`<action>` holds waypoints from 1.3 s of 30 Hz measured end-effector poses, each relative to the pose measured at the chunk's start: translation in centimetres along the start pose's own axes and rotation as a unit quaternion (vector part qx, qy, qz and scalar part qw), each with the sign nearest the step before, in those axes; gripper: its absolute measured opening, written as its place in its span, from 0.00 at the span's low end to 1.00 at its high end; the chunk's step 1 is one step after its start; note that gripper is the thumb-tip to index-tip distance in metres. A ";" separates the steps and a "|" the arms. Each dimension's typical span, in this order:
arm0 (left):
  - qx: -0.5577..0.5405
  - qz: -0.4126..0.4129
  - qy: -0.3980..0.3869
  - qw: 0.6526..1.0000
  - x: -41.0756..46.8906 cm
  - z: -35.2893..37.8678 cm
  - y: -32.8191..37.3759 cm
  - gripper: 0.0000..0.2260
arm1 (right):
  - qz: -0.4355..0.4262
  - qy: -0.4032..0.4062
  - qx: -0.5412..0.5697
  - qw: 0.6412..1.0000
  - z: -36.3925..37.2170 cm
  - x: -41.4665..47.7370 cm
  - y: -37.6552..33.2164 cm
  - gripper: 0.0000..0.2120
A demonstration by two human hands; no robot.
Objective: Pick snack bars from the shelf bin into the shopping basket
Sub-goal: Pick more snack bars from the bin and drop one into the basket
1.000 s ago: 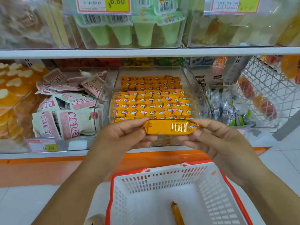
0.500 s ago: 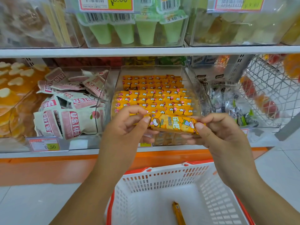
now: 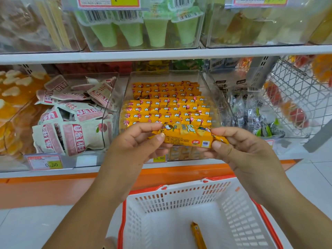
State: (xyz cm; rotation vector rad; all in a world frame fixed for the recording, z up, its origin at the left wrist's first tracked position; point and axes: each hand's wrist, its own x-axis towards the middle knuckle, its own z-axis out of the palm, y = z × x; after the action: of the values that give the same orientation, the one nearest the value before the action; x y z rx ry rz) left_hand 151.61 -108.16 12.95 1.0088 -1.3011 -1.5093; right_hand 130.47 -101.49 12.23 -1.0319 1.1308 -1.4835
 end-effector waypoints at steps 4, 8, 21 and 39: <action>-0.012 -0.014 0.012 1.000 0.0 0.1 -0.1 0.09 | 0.013 0.011 0.019 1.000 0.0 0.1 0.0 0.12; -0.011 -0.027 0.015 0.999 -0.1 0.1 0.0 0.09 | 0.043 0.010 0.068 0.997 0.0 0.3 0.1 0.21; 0.064 0.010 0.006 0.998 -0.6 -0.3 0.2 0.03 | -0.011 0.036 -0.072 0.997 -0.6 0.3 0.4 0.21; 0.061 0.026 0.019 0.998 -0.8 0.6 0.8 0.12 | -0.050 0.009 -0.043 0.998 0.3 -0.4 0.1 0.16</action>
State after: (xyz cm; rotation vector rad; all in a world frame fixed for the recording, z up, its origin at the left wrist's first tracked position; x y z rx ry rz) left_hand 151.40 -107.28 13.85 1.0666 -1.3959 -1.3796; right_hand 130.89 -101.20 12.15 -1.1511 1.1787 -1.5376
